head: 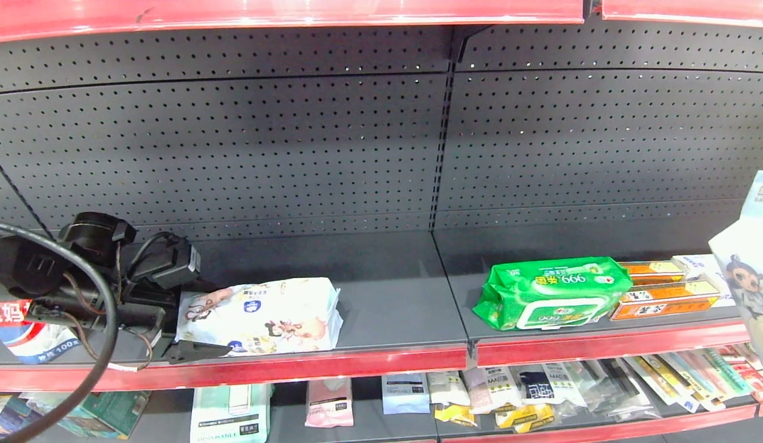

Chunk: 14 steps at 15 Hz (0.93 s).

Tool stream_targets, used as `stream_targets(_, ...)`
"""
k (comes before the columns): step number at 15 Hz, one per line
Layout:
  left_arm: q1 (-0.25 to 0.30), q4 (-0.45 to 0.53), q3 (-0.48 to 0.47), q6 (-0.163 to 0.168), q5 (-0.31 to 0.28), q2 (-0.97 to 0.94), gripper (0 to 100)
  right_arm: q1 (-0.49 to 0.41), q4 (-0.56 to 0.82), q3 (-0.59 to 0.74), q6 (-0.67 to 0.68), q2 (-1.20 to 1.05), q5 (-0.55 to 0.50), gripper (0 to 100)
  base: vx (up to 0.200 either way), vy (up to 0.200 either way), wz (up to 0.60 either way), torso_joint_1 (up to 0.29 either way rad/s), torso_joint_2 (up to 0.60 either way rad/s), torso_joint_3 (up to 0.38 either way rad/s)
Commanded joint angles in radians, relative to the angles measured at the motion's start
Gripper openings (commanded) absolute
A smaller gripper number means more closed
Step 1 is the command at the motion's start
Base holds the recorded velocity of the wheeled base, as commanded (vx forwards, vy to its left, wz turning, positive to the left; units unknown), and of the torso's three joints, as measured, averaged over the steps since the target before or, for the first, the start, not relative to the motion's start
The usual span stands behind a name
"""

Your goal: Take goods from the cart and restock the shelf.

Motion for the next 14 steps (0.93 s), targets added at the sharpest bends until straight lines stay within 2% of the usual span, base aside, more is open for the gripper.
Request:
stream_targets(1,0.012,-0.001,0.0,-0.022,-0.029,-0.037,100,0.0,-0.001,0.003,-0.001,0.002,0.0,0,0.0,0.0,0.0,0.0,0.0,0.0)
stream_targets(2,0.013,-0.001,-0.009,-0.048,-0.058,-0.057,100,0.0,-0.001,0.001,-0.001,0.001,0.0,0,0.0,0.0,0.0,0.0,0.0,0.0)
stream_targets(3,0.016,-0.001,-0.022,-0.094,-0.066,-0.079,100,0.0,-0.001,0.001,-0.001,0.001,0.0,0,0.0,0.0,0.0,0.0,0.0,0.0)
stream_targets(4,0.016,-0.001,-0.026,-0.117,-0.068,-0.091,100,0.0,-0.001,0.001,-0.001,0.001,0.0,0,0.0,0.0,0.0,0.0,0.0,0.0)
stream_targets(5,0.012,-0.004,-0.045,-0.201,-0.069,-0.136,100,0.0,-0.001,0.0,-0.001,0.002,0.0,0,0.0,0.0,0.0,0.0,0.0,0.0)
stream_targets(6,0.009,-0.015,-0.052,-0.237,-0.069,-0.149,100,0.0,-0.001,-0.002,-0.001,0.008,0.0,0,0.0,0.0,0.0,0.0,0.0,0.0)
stream_targets(7,0.007,-0.066,-0.054,-0.264,-0.068,-0.143,100,0.0,-0.001,-0.002,-0.001,0.011,0.0,0,0.0,0.0,0.0,0.0,0.0,0.0)
stream_targets(8,0.009,-0.084,-0.052,-0.27,-0.068,-0.142,100,0.0,-0.001,-0.002,-0.001,0.011,0.0,0,0.0,0.0,0.0,0.0,0.0,0.0)
stream_targets(9,0.027,-0.285,-0.026,-0.378,-0.04,-0.122,100,0.0,-0.001,0.001,-0.001,0.014,0.002,0,0.0,0.0,0.0,0.0,0.0,0.0)
stream_targets(10,0.029,-0.386,-0.017,-0.461,0.011,-0.114,100,0.002,-0.001,0.003,-0.001,0.014,0.002,0,0.0,0.0,0.0,0.0,0.0,0.0)
stream_targets(11,0.027,-0.518,-0.006,-0.577,0.103,-0.103,100,0.002,-0.001,0.003,-0.001,0.014,0.003,0,0.0,0.0,0.0,0.0,0.0,0.0)
stream_targets(12,0.022,-0.607,0.009,-0.651,0.189,-0.099,100,0.002,-0.001,0.001,-0.001,0.014,0.005,0,0.0,0.0,0.0,0.0,0.0,0.0)
stream_targets(13,0.006,-0.733,0.049,-0.752,0.353,-0.1,100,0.003,-0.001,-0.005,-0.001,0.017,0.006,0,0.0,0.0,0.0,0.0,0.0,0.0)
stream_targets(14,-0.031,-0.86,0.112,-0.861,0.577,-0.117,100,0.005,-0.001,-0.016,-0.001,0.02,0.009,0,0.0,0.0,0.0,0.0,0.0,0.0)
